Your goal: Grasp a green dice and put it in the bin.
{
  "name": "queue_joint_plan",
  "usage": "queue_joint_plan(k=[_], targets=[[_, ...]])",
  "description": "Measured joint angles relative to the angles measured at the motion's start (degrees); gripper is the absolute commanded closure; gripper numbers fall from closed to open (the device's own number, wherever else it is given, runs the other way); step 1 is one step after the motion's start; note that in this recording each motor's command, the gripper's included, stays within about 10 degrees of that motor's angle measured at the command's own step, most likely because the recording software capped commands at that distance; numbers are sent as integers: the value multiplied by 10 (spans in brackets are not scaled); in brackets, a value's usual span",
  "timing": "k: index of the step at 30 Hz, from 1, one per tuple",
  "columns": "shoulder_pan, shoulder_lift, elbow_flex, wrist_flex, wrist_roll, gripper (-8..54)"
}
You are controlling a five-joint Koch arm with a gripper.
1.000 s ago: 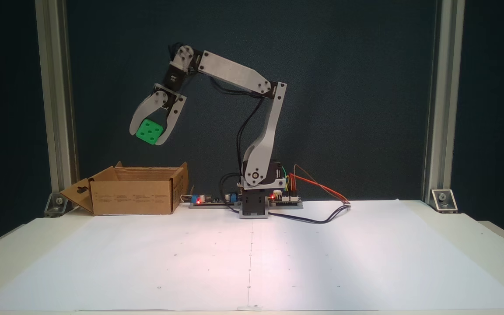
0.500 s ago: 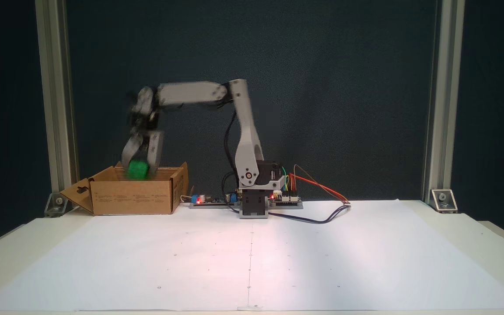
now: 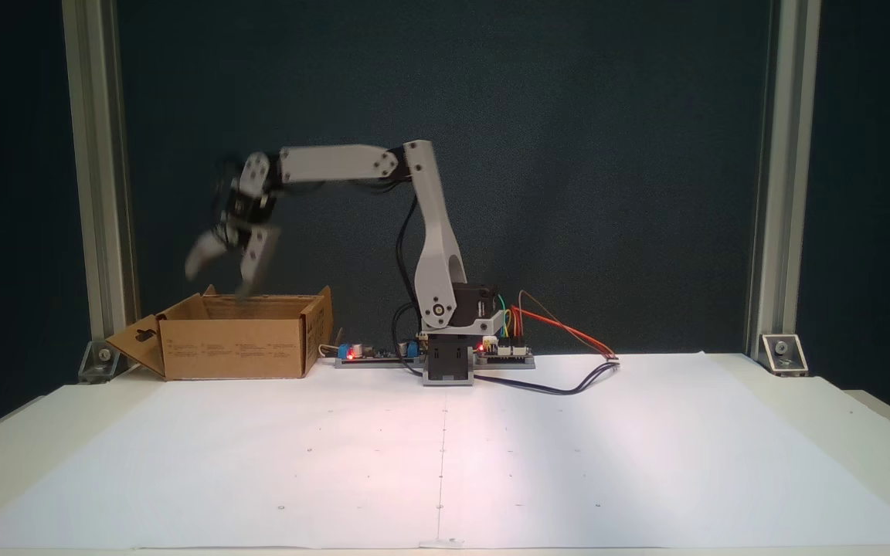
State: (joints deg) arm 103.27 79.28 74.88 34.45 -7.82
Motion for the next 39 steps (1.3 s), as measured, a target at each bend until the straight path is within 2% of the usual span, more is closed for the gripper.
queue_joint_plan(k=[2, 7, 18, 23, 28, 32, 35, 39], targets=[[-37, 50, -7, 0, 42, 61], [-201, 171, -7, 1, 99, -3], [-656, 315, 34, 2, 107, 2], [-860, 400, 134, -3, 107, 5], [-1060, 454, 255, -103, 107, 4], [-1098, 500, 391, -208, 107, -1], [-1095, 503, 517, -278, 107, -5], [-1071, 503, 609, -381, 107, 4]])
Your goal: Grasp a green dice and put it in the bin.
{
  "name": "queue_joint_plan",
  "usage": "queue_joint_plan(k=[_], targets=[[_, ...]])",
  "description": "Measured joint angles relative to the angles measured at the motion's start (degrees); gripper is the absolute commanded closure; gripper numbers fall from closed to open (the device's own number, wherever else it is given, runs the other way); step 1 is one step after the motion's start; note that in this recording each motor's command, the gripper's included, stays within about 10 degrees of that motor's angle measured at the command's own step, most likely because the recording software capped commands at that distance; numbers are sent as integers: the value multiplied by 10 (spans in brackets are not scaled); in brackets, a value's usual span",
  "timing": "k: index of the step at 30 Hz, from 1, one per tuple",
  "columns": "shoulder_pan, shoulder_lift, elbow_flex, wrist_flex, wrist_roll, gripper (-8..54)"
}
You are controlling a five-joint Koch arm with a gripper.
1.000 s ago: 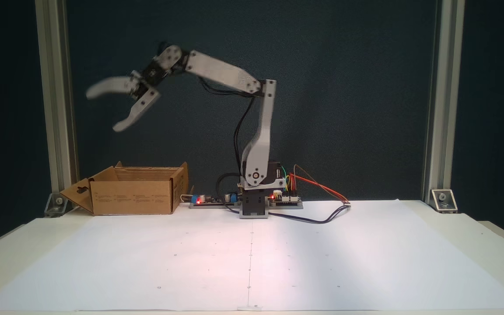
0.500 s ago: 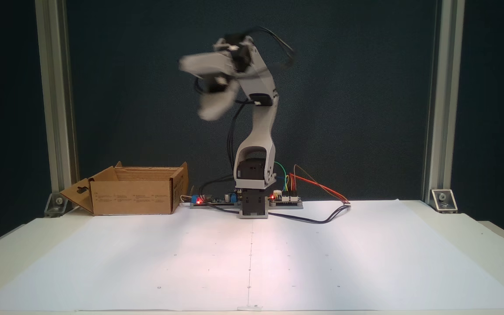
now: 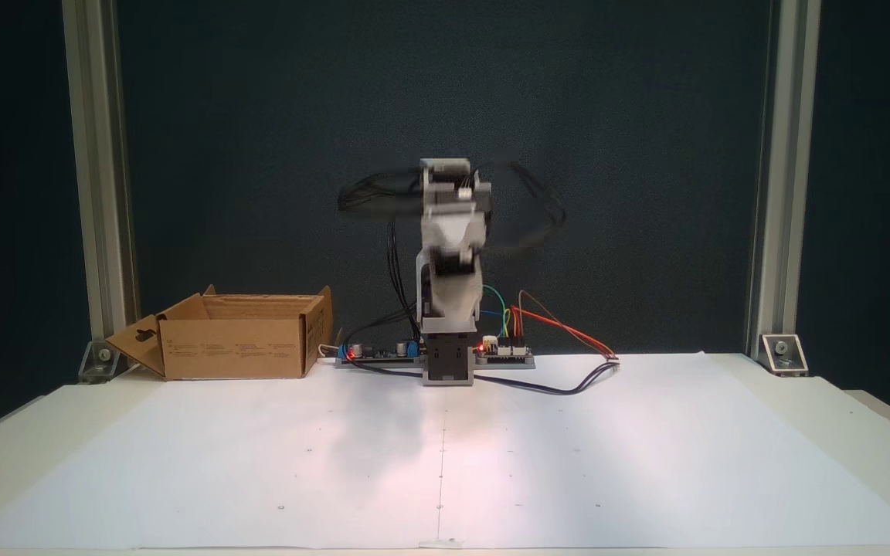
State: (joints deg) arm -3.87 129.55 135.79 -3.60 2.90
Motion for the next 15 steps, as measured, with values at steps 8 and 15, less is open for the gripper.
queue_joint_plan(k=[8, 15], targets=[[33, 0, 137, -191, -1, 15], [52, 0, 222, -361, -1, 16]])
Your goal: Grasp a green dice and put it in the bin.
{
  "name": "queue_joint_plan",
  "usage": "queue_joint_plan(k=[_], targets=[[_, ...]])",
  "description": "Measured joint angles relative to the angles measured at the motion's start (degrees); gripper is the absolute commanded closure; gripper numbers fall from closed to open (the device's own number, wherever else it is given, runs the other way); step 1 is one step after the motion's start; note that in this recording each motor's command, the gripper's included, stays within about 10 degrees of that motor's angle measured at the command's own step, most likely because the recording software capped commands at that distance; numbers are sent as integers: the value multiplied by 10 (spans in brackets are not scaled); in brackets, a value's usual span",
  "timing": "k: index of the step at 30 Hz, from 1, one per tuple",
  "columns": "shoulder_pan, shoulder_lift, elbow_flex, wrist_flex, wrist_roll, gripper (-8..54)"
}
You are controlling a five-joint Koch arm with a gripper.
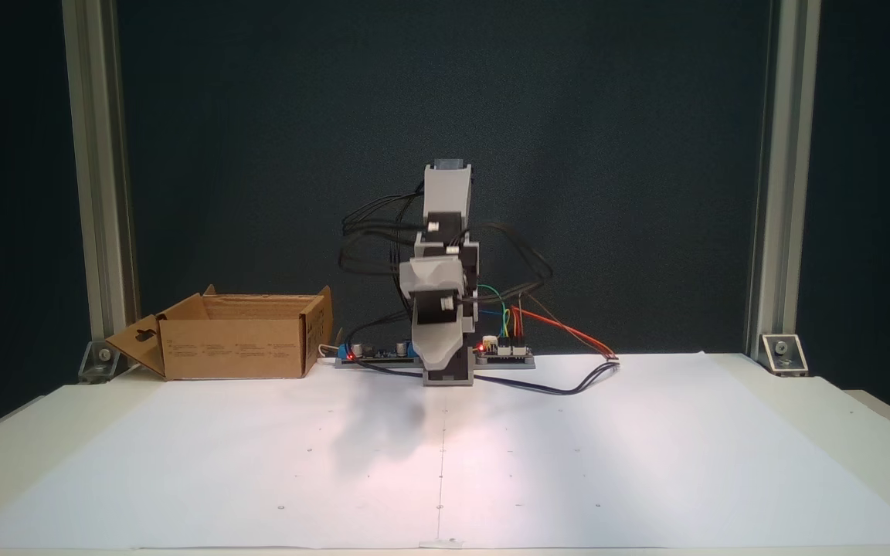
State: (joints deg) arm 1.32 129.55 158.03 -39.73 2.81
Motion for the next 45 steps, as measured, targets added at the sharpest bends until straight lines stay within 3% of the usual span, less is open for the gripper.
queue_joint_plan(k=[11, 25, 45], targets=[[0, 0, 150, -253, 0, 15], [1, 0, 184, -557, -2, 6], [1, 0, 184, -566, -2, 6]])
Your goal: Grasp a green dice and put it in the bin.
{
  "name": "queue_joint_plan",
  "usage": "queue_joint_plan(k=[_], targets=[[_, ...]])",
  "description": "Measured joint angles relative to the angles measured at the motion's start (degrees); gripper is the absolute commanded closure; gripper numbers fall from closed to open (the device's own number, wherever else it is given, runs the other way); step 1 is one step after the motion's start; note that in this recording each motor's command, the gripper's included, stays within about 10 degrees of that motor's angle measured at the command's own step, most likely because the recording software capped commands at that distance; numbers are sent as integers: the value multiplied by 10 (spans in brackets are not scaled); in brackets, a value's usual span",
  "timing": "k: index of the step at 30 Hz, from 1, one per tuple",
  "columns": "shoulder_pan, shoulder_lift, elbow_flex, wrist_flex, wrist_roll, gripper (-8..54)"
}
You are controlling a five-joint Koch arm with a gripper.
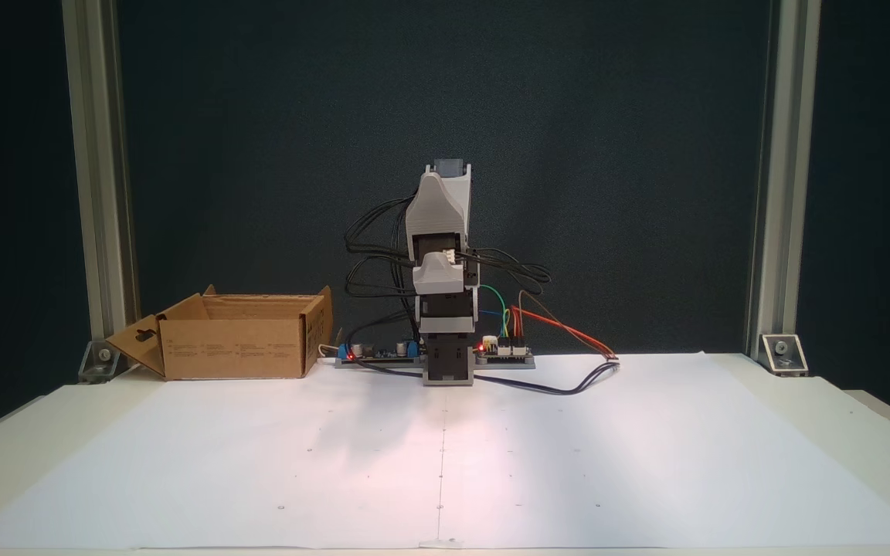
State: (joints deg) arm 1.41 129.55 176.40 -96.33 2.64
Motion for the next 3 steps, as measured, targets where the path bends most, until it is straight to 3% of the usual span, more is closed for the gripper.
queue_joint_plan(k=[3], targets=[[0, 0, 0, 0, 0, 6]])
